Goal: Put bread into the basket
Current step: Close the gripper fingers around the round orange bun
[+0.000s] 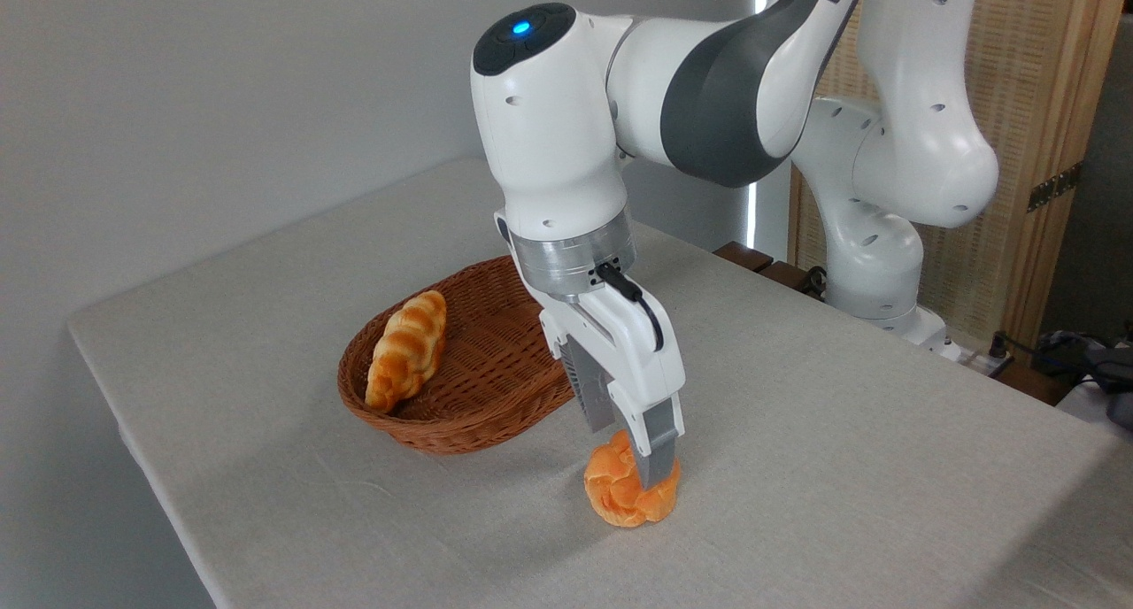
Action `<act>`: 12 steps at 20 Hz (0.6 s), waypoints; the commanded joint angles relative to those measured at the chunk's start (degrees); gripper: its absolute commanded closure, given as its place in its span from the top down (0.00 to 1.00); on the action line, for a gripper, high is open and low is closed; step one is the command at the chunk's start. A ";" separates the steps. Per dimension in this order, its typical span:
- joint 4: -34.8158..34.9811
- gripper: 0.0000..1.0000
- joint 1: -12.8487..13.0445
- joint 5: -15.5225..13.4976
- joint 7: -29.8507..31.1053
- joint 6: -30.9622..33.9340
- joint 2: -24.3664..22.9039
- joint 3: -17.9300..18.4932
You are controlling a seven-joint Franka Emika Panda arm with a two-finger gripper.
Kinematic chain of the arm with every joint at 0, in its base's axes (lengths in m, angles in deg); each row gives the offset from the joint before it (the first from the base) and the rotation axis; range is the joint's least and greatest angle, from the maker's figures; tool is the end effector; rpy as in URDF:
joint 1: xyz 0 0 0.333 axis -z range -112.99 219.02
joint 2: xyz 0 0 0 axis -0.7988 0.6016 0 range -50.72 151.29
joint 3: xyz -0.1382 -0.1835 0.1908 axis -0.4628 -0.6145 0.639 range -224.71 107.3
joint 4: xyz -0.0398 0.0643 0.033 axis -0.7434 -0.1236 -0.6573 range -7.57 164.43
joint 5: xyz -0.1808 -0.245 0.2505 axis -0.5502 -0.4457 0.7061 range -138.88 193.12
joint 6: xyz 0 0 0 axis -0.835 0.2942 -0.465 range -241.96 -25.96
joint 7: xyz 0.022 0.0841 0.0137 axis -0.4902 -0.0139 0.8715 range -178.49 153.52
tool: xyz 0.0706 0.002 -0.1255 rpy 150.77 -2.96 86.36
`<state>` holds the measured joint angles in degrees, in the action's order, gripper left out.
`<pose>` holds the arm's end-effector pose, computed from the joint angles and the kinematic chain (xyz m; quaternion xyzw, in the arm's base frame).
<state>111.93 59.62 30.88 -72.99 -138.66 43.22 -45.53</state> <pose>0.4991 0.0649 0.3893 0.8835 -0.4662 -0.0444 0.0103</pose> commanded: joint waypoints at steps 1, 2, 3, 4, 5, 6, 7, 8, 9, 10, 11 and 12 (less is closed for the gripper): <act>1.57 1.00 0.69 0.98 -0.75 -2.91 0.20 0.36; 1.57 1.00 0.69 0.98 -0.75 -3.52 0.47 0.36; 1.57 1.00 0.69 0.98 -0.75 -3.88 1.00 0.36; 1.57 1.00 0.95 0.98 -0.75 -4.23 1.26 0.27; 1.48 1.00 1.13 0.98 -0.66 -4.23 1.79 0.27; 1.48 1.00 1.13 1.07 -0.66 -4.32 1.88 0.27; 1.57 1.00 1.22 1.07 -0.75 -4.32 2.05 0.36; 1.57 1.00 1.22 1.07 -0.75 -4.32 2.32 0.27; 1.66 1.00 1.22 1.07 -0.75 -4.32 2.67 0.27; 1.66 1.00 1.22 1.07 -0.75 -4.32 2.84 0.36; 1.66 1.00 1.22 1.25 -0.75 -4.32 2.93 0.36; 1.66 1.00 1.22 1.25 -0.75 -4.32 2.93 0.27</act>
<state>113.13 60.40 31.01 -73.00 -141.98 46.10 -45.57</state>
